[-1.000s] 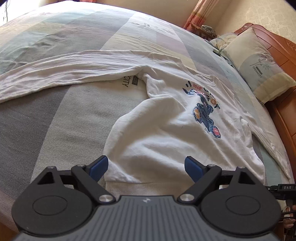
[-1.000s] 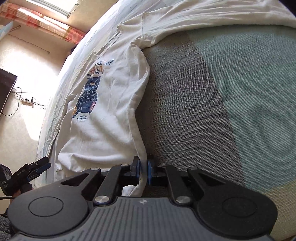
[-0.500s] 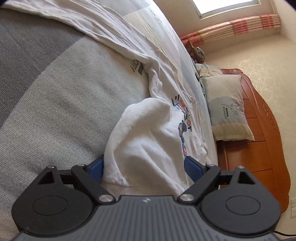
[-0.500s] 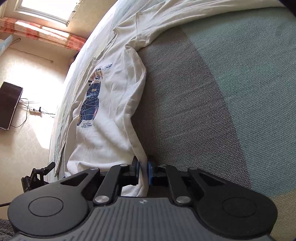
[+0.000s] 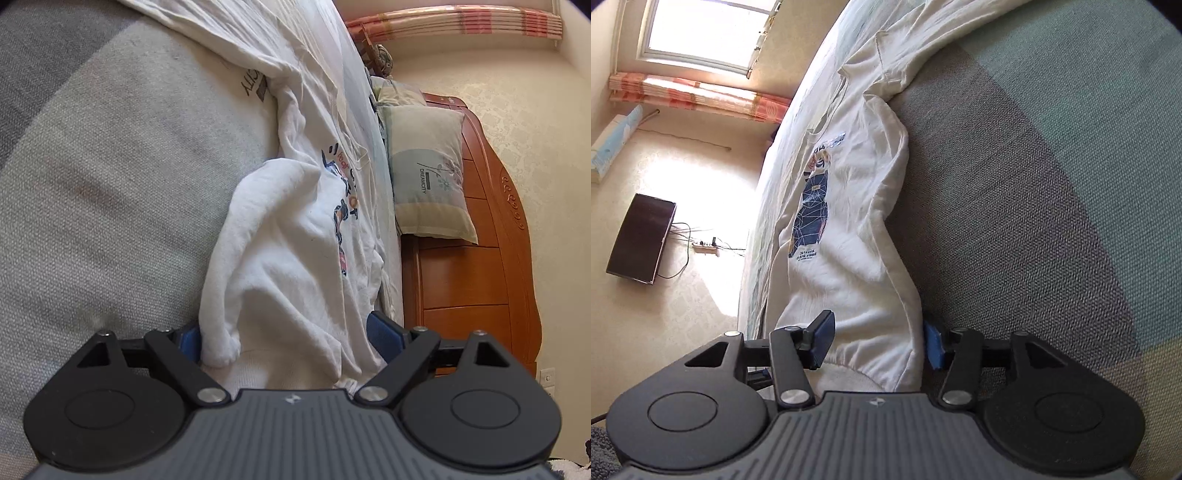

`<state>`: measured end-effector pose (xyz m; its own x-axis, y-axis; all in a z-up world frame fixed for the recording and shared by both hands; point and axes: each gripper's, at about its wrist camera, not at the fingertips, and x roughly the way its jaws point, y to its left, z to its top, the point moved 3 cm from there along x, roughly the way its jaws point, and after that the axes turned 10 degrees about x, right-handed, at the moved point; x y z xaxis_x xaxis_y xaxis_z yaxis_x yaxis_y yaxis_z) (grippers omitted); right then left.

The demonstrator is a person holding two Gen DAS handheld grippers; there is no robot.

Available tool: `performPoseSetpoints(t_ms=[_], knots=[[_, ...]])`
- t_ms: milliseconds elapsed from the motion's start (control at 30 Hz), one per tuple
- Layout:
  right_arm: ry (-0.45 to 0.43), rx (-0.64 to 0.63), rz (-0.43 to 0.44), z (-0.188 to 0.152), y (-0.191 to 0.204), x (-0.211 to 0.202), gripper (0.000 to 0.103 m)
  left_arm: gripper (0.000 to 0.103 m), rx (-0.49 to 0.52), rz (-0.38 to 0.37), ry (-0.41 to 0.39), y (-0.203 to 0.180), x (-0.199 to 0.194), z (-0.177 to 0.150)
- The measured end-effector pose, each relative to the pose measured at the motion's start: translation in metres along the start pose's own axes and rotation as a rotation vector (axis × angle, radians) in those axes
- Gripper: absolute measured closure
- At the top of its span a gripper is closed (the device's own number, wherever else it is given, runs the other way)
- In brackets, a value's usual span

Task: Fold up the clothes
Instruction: 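Open the right gripper while the left gripper grasps the folded sleeve edge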

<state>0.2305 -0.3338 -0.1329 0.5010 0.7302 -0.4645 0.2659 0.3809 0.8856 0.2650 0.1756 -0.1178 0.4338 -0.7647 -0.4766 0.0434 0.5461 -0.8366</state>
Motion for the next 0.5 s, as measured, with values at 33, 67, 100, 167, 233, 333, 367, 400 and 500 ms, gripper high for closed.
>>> performPoseSetpoints(t_ms=[33, 67, 100, 167, 233, 333, 367, 400, 500], knots=[[0.002, -0.007, 0.003, 0.000, 0.002, 0.004, 0.047, 0.015, 0.008, -0.001, 0.008, -0.002, 0.006, 0.003], [0.008, -0.021, 0.001, 0.001, 0.007, 0.011, 0.047, 0.015, 0.014, 0.000, 0.017, -0.005, 0.009, 0.003], [0.013, -0.036, -0.001, 0.003, 0.012, 0.018, 0.046, 0.015, 0.019, 0.002, 0.026, -0.007, 0.011, 0.003], [0.038, -0.080, -0.024, -0.001, 0.021, 0.026, 0.044, 0.015, -0.004, -0.024, 0.042, -0.003, 0.005, -0.008], [0.069, -0.077, -0.027, -0.011, 0.019, 0.022, 0.043, 0.020, -0.001, -0.046, 0.039, 0.001, -0.004, -0.020], [0.094, -0.032, 0.007, -0.027, 0.008, 0.011, 0.043, 0.032, -0.013, -0.047, 0.016, 0.010, -0.006, -0.023], [0.083, -0.014, 0.025, -0.029, 0.004, 0.009, 0.043, 0.035, -0.020, -0.050, 0.013, 0.012, -0.004, -0.020], [0.067, 0.000, 0.034, -0.028, 0.003, 0.009, 0.048, 0.043, -0.011, -0.040, 0.025, 0.013, 0.000, -0.017], [0.057, -0.033, 0.007, -0.024, 0.009, 0.022, 0.061, 0.072, -0.015, -0.016, 0.050, 0.020, 0.007, -0.015]])
